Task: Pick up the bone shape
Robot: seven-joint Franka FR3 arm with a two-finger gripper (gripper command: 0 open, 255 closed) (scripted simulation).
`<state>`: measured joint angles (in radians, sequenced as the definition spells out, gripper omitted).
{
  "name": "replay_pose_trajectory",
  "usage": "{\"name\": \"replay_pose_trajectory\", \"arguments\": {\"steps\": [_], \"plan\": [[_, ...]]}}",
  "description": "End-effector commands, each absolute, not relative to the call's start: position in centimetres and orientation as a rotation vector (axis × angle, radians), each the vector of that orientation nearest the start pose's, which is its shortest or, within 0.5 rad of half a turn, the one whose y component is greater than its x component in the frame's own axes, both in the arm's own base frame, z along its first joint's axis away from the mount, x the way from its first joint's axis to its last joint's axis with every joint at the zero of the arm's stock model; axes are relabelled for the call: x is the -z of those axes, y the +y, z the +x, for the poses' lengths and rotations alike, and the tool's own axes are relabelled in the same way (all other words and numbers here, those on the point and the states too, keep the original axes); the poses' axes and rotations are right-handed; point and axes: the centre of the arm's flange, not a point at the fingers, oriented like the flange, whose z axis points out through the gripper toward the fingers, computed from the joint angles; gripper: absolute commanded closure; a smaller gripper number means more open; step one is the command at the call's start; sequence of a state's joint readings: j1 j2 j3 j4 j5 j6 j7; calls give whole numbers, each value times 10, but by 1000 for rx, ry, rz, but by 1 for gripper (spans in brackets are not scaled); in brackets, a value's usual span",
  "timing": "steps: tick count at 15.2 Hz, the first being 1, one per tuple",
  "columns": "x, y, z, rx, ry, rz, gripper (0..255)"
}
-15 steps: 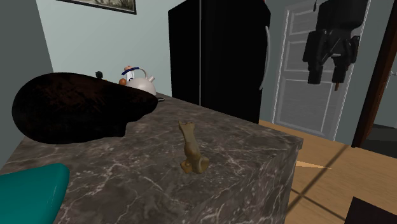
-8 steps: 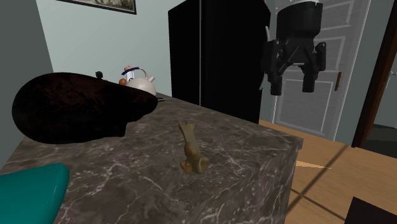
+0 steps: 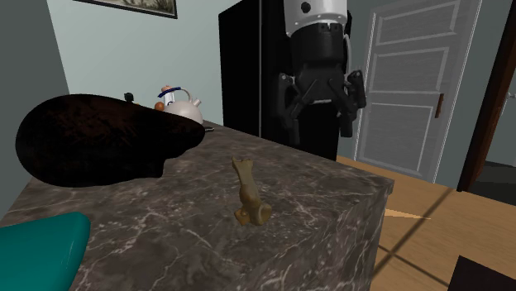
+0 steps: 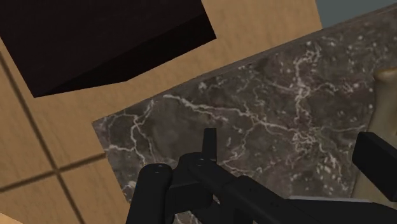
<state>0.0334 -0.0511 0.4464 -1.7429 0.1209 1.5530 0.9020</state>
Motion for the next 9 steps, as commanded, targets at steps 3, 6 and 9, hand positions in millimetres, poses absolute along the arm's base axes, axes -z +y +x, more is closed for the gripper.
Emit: {"name": "replay_pose_trajectory", "arguments": {"steps": [3, 6, 9], "plan": [[-550, 303, 500, -339, 744, -3058, 0], [-536, 333, 526, -387, 793, -3048, 0], [-526, 353, 545, -420, 828, -3039, 0]]}}
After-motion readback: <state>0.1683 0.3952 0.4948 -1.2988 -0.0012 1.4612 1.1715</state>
